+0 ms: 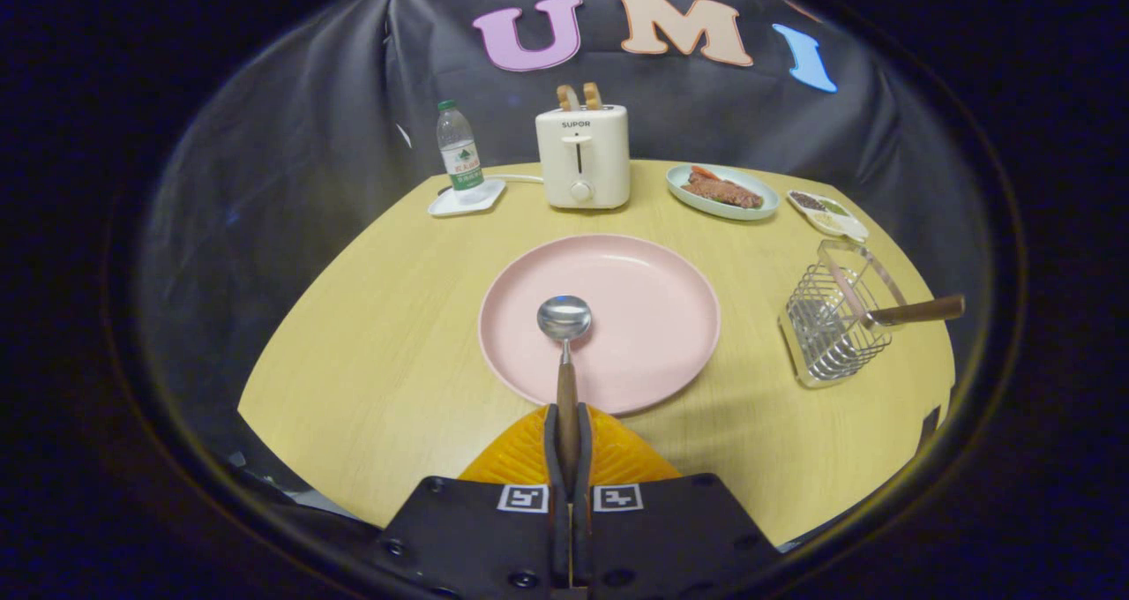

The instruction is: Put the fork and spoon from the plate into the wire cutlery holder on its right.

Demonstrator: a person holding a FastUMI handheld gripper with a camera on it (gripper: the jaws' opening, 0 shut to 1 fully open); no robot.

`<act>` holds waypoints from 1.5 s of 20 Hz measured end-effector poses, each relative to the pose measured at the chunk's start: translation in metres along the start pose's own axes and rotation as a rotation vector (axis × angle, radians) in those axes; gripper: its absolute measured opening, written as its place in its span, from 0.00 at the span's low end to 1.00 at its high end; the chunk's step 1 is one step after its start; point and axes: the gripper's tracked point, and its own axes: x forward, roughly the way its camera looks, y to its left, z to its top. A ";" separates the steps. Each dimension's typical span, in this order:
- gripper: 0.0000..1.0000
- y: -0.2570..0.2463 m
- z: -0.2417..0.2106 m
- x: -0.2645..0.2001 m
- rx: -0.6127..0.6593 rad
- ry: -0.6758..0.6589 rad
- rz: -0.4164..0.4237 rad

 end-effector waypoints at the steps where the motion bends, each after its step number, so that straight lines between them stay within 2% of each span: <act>1: 0.05 -0.001 0.005 -0.003 -0.001 -0.009 0.001; 7: 0.05 -0.024 0.051 -0.040 0.006 -0.045 0.015; 12: 0.04 -0.084 0.098 -0.083 -0.023 -0.078 -0.061; 16: 0.04 -0.137 0.121 -0.112 -0.034 -0.050 -0.108; 22: 0.04 -0.205 0.107 -0.127 -0.095 0.113 -0.165; 30: 0.05 -0.238 0.078 -0.111 -0.187 0.350 -0.091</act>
